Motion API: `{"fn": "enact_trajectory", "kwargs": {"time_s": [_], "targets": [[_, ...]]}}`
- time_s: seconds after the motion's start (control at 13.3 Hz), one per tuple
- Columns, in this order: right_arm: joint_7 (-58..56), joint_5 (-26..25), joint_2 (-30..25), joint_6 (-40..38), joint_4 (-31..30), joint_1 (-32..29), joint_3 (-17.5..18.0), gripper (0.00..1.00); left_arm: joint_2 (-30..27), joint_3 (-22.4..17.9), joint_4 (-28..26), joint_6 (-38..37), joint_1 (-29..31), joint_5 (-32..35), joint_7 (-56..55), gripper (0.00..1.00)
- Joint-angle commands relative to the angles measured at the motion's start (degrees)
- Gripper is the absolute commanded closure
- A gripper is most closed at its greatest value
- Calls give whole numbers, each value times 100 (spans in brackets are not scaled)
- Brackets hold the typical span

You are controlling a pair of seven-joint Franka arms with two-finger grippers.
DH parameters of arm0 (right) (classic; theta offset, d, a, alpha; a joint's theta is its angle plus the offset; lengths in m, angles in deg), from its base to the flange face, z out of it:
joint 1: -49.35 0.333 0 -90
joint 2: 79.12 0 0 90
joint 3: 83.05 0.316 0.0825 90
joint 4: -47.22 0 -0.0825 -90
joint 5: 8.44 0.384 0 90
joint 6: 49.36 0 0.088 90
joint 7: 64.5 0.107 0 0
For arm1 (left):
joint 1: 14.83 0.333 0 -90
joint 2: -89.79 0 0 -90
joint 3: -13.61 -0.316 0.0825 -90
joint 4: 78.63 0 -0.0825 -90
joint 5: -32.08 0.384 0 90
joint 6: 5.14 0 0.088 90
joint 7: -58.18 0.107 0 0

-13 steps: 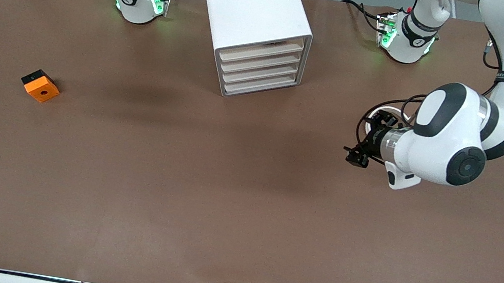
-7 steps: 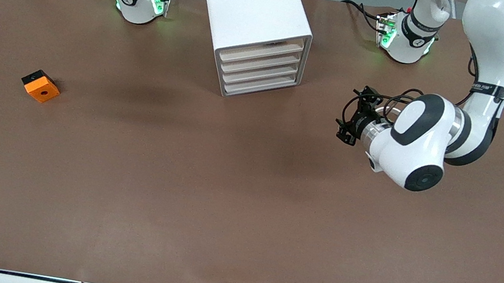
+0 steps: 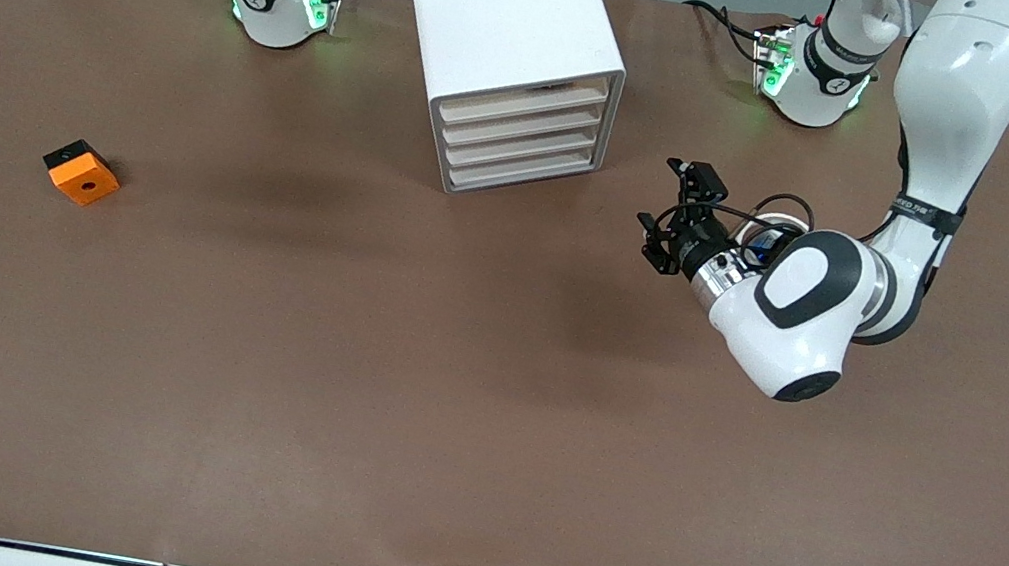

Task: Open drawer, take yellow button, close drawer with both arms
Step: 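Reach the left gripper to the front of a cabinet drawer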

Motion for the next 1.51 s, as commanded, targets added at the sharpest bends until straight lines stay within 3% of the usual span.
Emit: {"fn": "enact_trajectory", "kwargs": {"time_s": [0.0,0.53,0.83,0.98,1.06,1.43], "targets": [[-9,-39,36,-33,65,-49,32,0,350,17,189,-137,-20,-427,-340,0],[-9,-56,62,37,73,-67,32,0,939,-1,523,-94,-441,-1350,-1192,0],[-9,-65,80,63,91,-67,32,0,1053,-1,531,47,-591,-1466,-1526,0],[-9,-65,97,63,91,-50,32,0,1124,-1,531,73,-636,-1483,-1693,32],[-9,-65,98,63,91,-41,32,0,1124,-10,531,82,-714,-1579,-1772,38],[9,-74,98,28,82,-23,41,0,1124,-1,356,47,-978,-1685,-1940,38]]}}
